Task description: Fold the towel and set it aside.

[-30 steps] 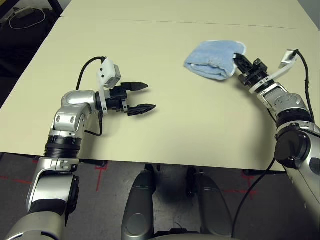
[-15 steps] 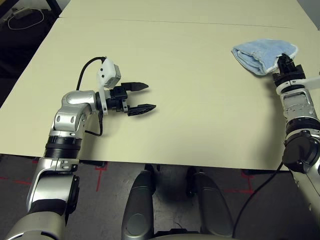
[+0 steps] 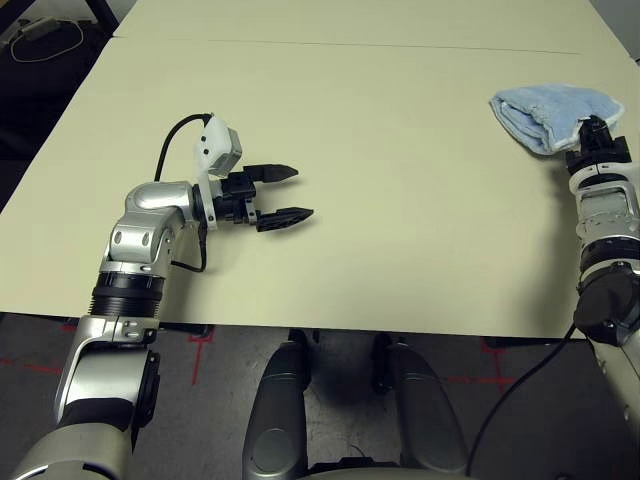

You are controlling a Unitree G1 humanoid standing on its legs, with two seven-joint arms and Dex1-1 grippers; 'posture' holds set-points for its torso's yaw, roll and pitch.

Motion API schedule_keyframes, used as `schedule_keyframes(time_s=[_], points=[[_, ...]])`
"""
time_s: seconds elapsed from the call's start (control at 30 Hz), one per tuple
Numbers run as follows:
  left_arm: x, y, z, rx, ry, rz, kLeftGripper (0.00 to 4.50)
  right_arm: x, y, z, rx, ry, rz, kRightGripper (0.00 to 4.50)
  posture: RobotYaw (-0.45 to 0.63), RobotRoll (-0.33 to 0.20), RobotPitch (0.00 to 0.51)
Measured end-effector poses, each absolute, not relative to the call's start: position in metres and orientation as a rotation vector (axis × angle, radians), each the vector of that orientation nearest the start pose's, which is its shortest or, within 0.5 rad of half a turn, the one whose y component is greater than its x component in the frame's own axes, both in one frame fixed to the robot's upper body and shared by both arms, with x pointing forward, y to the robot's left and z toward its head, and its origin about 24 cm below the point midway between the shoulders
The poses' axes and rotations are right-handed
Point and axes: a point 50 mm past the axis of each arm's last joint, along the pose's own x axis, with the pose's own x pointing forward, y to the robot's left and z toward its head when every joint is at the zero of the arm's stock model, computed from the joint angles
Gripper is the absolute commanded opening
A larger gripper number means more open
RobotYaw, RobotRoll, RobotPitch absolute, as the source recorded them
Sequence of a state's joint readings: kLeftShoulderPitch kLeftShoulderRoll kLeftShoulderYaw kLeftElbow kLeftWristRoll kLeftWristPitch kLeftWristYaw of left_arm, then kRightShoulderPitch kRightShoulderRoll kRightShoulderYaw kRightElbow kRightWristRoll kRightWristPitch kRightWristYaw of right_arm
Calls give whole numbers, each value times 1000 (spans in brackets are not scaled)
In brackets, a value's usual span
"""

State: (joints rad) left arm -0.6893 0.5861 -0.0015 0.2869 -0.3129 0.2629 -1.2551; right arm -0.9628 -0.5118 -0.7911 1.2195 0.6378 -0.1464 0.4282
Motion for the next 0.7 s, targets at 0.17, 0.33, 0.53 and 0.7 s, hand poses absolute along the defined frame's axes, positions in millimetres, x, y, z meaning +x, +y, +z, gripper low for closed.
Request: schedule_keyframes(time_s=[0.17, 0.33, 0.53, 0.7], points=[[328, 190, 185, 304, 10, -1199, 4500, 359, -337, 141, 829, -422, -295, 29, -9, 0, 260], [328, 190, 185, 304, 10, -1199, 4500, 358, -338, 140, 823, -417, -313, 29, -6, 0, 261], [328, 190, 185, 304, 11, -1198, 4500, 359, -338, 141, 830, -393, -315, 654, -3, 0, 259], [329, 191, 185, 304, 11, -1196, 4500, 361, -333, 137, 858, -361, -295, 2358, -2, 0, 257]])
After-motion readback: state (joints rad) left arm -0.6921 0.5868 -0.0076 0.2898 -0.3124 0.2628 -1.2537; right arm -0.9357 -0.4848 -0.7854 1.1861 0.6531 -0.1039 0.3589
